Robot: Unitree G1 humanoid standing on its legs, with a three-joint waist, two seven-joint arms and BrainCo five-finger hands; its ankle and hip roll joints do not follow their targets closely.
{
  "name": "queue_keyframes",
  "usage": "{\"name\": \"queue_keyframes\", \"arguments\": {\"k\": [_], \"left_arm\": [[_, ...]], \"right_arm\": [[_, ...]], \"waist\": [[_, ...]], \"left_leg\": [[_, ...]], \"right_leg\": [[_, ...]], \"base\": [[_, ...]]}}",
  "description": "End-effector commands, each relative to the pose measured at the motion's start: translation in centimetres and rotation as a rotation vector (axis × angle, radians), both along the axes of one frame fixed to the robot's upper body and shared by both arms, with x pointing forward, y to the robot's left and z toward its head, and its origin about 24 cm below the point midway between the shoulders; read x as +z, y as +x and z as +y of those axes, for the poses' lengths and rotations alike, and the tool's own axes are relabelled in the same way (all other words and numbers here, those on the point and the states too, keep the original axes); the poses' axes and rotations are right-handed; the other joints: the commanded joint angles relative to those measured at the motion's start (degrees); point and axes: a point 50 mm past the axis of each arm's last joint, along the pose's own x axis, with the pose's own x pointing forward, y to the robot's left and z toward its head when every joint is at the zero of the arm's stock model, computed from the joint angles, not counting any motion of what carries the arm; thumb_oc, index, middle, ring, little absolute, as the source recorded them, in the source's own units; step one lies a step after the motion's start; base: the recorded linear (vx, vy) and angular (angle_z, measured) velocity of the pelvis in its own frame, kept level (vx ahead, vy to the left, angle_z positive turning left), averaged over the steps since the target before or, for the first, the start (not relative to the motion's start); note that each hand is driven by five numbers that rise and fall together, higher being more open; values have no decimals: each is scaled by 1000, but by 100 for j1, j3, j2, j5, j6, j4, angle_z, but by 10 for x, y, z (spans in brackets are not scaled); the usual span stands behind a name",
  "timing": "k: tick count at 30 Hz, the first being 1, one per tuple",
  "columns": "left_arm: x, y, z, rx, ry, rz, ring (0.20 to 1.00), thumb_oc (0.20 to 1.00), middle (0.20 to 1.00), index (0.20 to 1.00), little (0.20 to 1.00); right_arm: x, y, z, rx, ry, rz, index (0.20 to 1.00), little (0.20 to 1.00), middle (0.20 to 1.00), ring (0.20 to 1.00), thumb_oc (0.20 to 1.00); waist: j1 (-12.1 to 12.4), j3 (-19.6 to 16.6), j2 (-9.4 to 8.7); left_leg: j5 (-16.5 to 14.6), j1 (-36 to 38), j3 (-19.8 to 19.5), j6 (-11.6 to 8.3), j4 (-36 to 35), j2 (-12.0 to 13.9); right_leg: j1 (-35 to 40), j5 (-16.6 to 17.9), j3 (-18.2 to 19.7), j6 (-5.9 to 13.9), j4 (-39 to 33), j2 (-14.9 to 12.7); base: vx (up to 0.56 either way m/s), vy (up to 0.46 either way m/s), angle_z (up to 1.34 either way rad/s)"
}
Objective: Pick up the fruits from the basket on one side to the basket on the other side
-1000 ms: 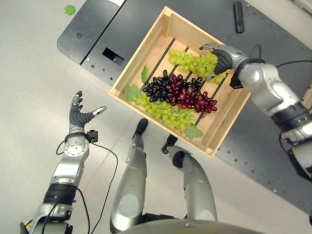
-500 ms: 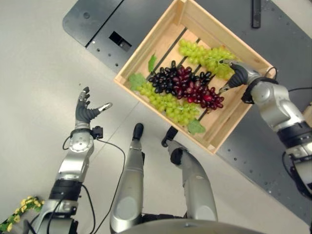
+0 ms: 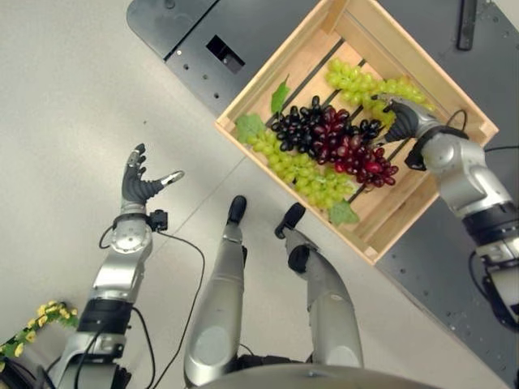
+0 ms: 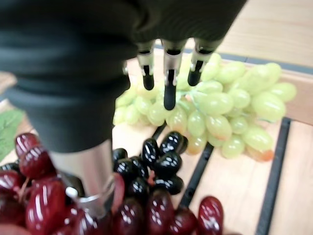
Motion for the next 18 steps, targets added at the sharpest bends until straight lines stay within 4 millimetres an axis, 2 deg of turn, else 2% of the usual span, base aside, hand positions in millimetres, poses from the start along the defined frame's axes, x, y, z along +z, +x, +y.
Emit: {"name": "queue_keyframes", "arguments": {"k": [1, 3, 8, 12, 13, 15, 18], "left_arm": [[37, -11, 14, 47, 76, -155, 1000, 1000, 1000, 1000, 1000], [41, -12, 17, 70, 77, -171, 1000, 1000, 1000, 1000, 1000], [43, -11, 19, 93, 72, -180, 1000, 1000, 1000, 1000, 1000], [40, -10, 16, 94, 61, -174, 1000, 1000, 1000, 1000, 1000], [40, -11, 16, 95, 62, -173, 1000, 1000, 1000, 1000, 1000], [39, -9, 13, 86, 64, -172, 1000, 1000, 1000, 1000, 1000], [40, -6, 8, 73, 70, -174, 1000, 1000, 1000, 1000, 1000]], "right_arm": [[34, 0, 18, 53, -71, -125, 1000, 1000, 1000, 1000, 1000], [45, 2, 28, 82, -69, -154, 1000, 1000, 1000, 1000, 1000], [52, 7, 47, 124, -60, -161, 1000, 1000, 1000, 1000, 1000], [36, 10, 69, 197, -23, -104, 1000, 1000, 1000, 1000, 1000], [36, 10, 70, 197, -23, -104, 1000, 1000, 1000, 1000, 1000], [22, 8, 80, 235, -15, -67, 1000, 1000, 1000, 1000, 1000], [10, 8, 88, 259, -24, -34, 1000, 1000, 1000, 1000, 1000]], "waist": [[-121, -86, 77], [-96, -86, 95], [-67, -86, 84], [-86, -86, 75], [-86, -86, 70], [-99, -86, 36], [-105, -86, 24]], "left_leg": [[-439, -537, 119, 371, 690, -297], [-529, -788, 155, 397, 917, -298], [-592, -1081, 170, 424, 1166, -283], [-597, -1069, 183, 434, 1097, -283], [-597, -1065, 184, 434, 1095, -282], [-612, -1044, 205, 452, 1101, -290], [-615, -1005, 213, 455, 1068, -278]], "right_leg": [[40, 143, 71, 951, 41, -149], [-213, 111, 106, 945, 213, -171], [-420, 95, 102, 931, 292, -151], [-447, 80, 131, 925, 277, -136], [-444, 81, 133, 926, 276, -136], [-437, 107, 154, 930, 251, -119], [-382, 141, 165, 948, 171, -114]], "base": [[-18, 52, -1], [-17, 60, -5], [6, 19, 0], [28, 18, -1], [0, 0, 0], [15, 12, -1], [3, 7, -1]]}}
